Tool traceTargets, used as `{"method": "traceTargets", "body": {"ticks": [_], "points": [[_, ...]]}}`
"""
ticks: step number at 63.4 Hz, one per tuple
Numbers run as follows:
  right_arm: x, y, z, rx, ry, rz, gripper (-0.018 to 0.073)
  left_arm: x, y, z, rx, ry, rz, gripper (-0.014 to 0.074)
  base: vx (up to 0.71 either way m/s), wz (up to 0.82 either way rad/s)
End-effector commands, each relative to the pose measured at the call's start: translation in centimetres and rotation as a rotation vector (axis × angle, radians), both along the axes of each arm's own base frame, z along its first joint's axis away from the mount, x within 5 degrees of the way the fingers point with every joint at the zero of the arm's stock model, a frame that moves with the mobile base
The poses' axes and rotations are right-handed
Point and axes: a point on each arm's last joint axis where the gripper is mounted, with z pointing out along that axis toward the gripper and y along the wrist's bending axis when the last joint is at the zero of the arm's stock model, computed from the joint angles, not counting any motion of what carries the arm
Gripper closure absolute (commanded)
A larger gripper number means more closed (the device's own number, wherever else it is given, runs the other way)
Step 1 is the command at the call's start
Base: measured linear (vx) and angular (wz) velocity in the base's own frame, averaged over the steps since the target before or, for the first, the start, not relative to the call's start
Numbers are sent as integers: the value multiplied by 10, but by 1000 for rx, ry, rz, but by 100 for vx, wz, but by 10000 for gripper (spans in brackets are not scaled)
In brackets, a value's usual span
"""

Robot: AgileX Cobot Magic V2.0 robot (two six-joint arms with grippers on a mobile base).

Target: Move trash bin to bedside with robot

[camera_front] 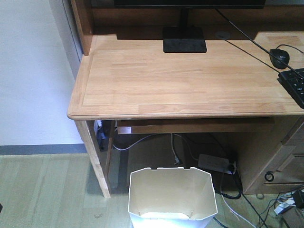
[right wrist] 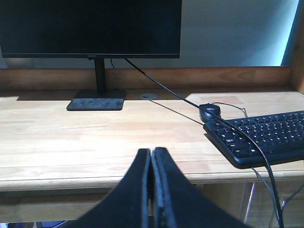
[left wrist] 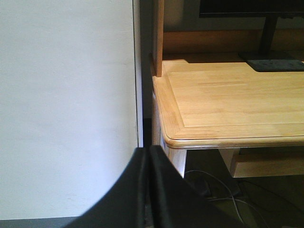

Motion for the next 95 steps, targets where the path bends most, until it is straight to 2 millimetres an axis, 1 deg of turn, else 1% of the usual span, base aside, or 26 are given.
{"method": "traceTargets", "body": {"ticks": [1, 10, 16, 24, 31, 44, 50, 66, 83, 87, 95], "points": [[0, 0, 6, -20, -89, -4, 568, 1, 0, 1, -8, -64, -4, 602, 0, 0], [-1, 0, 17, 60, -203, -5, 568, 1, 0, 1, -8, -64, -4, 602, 0, 0], [-3, 0, 28, 58, -250, -4, 568, 1, 0, 1, -8, -64, -4, 602, 0, 0], [-3, 0, 48, 30, -271, -4, 568, 1, 0, 1, -8, -64, -4, 602, 0, 0], [3, -1, 66, 24, -229, -4, 568, 1, 0, 1, -8, -64, -4, 602, 0, 0], [29, -2, 100, 39, -46, -2, 568, 1, 0, 1, -8, -64, -4, 602, 0, 0], [37, -3, 112, 45, -16, -1, 568, 1, 0, 1, -8, -64, -4, 602, 0, 0], [47, -4, 118, 48, -54, -4, 568, 1, 0, 1, -8, -64, -4, 602, 0, 0], [48, -4, 117, 49, -40, -4, 552, 1, 0, 1, -8, -64, -4, 602, 0, 0], [48, -4, 116, 49, -35, -4, 537, 1, 0, 1, -8, -64, -4, 602, 0, 0], [48, -4, 116, 45, -30, -4, 469, 1, 0, 1, -8, -64, -4, 602, 0, 0]]}}
